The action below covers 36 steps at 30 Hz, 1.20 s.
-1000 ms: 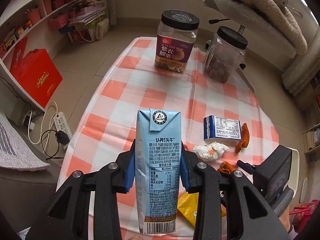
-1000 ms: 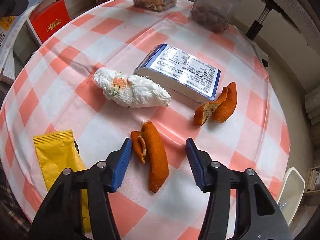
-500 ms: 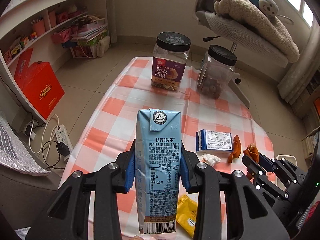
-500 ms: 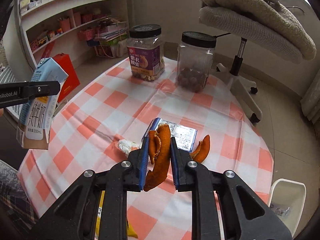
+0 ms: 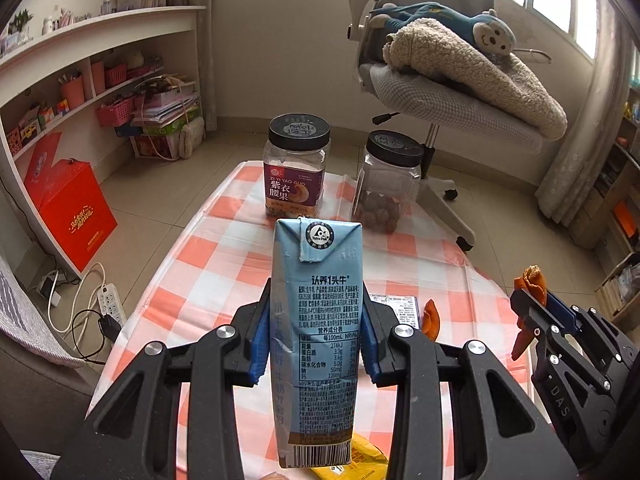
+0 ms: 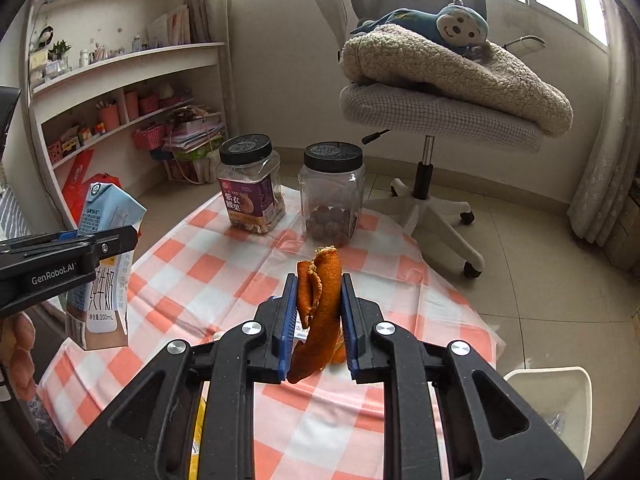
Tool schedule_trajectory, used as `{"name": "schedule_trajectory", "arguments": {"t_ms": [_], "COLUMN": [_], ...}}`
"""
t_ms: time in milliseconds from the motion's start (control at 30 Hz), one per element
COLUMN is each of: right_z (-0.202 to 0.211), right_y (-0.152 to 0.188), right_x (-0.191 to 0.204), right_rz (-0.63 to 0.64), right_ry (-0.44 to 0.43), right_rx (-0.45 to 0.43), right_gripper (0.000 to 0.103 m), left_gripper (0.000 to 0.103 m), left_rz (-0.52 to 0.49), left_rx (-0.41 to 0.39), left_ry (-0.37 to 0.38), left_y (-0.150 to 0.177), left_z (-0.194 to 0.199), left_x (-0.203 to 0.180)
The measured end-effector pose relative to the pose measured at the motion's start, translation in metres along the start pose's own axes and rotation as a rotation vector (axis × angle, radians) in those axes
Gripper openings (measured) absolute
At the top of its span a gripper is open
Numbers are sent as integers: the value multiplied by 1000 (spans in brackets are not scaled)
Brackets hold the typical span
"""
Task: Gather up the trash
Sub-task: 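Carry the orange peel over the white bin and open the right gripper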
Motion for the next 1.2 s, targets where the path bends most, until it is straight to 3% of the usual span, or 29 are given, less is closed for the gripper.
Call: {"name": "schedule_trajectory", "arguments": {"t_ms": [600, 1200], "right_z": [53, 140], "right_y": [6, 38], "right_x": [-58, -169], "right_rz": [-60, -225], "right_ry": [114, 273], "right_rx": [-57, -94], "right_gripper": [20, 21], "left_gripper": [37, 37], "left_rz": [-97, -205], "left_rx": [-34, -46], "left_ry": [111, 201], "left_y": [15, 35], "left_z": [25, 52], "left_x": [-88, -184]}}
Point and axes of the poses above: each gripper's, at about its wrist camera, not at the fingertips, and z roughly against the way its jaws point, x to its left, y to its underside, the point moved 7 cm from there along -z, roughly the way its jaws point, and after that the axes turned 12 degrees about -y, right-handed, at the moved point
